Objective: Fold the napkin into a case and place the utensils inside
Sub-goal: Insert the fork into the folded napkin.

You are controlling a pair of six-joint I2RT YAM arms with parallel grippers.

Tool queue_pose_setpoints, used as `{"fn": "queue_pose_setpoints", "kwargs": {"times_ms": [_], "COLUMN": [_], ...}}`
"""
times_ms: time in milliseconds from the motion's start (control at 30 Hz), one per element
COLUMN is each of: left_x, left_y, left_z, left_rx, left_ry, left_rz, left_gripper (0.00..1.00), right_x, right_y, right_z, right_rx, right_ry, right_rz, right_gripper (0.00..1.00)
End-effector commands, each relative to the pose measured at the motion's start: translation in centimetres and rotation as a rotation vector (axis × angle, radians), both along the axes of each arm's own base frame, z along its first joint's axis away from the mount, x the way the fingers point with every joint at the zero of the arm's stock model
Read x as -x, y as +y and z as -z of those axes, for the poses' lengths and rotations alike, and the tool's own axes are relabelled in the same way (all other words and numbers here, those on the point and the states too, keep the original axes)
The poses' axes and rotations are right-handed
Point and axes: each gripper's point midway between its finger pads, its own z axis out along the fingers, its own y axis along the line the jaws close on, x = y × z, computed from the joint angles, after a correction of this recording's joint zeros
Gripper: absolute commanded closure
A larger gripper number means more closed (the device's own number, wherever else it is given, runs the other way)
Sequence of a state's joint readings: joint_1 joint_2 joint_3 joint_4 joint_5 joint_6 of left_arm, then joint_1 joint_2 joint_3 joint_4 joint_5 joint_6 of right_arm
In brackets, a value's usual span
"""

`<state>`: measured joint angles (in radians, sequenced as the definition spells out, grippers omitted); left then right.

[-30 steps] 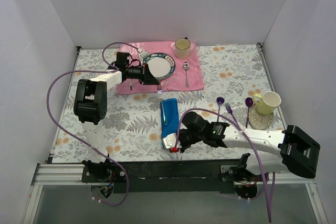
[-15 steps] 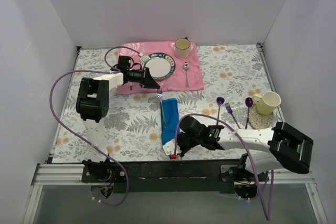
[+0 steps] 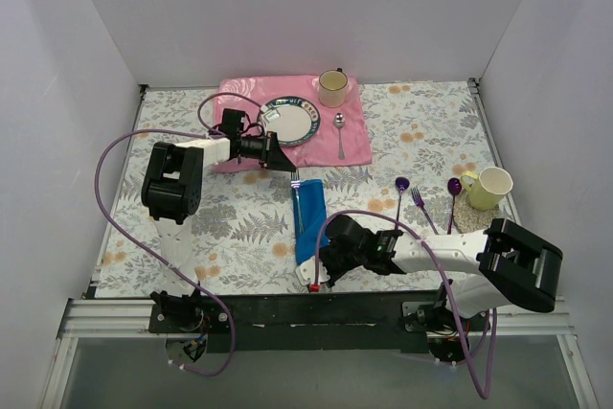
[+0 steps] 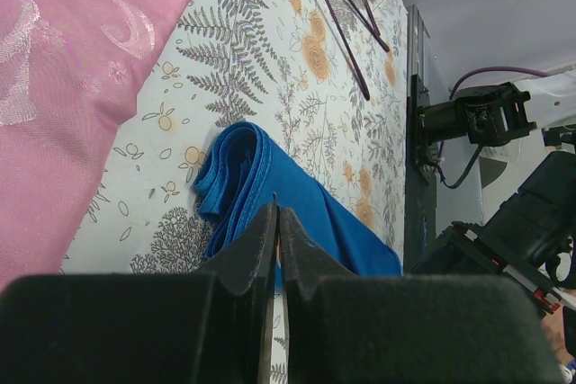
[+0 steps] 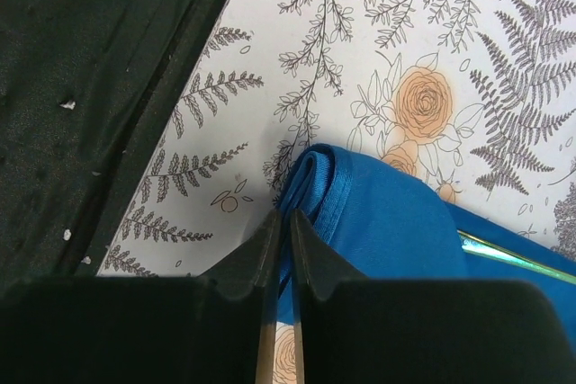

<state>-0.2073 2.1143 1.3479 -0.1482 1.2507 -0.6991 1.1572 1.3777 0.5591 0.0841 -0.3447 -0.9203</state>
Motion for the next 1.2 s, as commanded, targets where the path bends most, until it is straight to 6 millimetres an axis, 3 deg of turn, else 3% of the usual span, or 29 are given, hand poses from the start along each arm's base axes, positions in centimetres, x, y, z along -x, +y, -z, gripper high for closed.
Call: {"fn": "queue_pose_setpoints", "kwargs": {"times_ms": [0,533,1167], "left_x": [1.5,3.5,4.0], "left_y": [-0.5,-0.9,-1.2], "left_z": [-1.1,0.0,0.7], "left_rx": [0.030,0.006,-0.017], "left_ry": [-0.010,0.021,0.019], "left_rz": [0.042,0.052,0.040], "left_gripper": [1.00,1.00,1.00], "right_x": [-0.2,-0.5,-0.8], "right_y": [0.3,0.1,0.2], "right_z": [0.0,0.4,0.3], "right_rx": [-0.017,-0.010,-0.010], "right_ry": [-0.028,-0.035,-0.029], "right_rz": [-0.005,0.016,0.042], "right_gripper": [0.85,0.86,0.86]}}
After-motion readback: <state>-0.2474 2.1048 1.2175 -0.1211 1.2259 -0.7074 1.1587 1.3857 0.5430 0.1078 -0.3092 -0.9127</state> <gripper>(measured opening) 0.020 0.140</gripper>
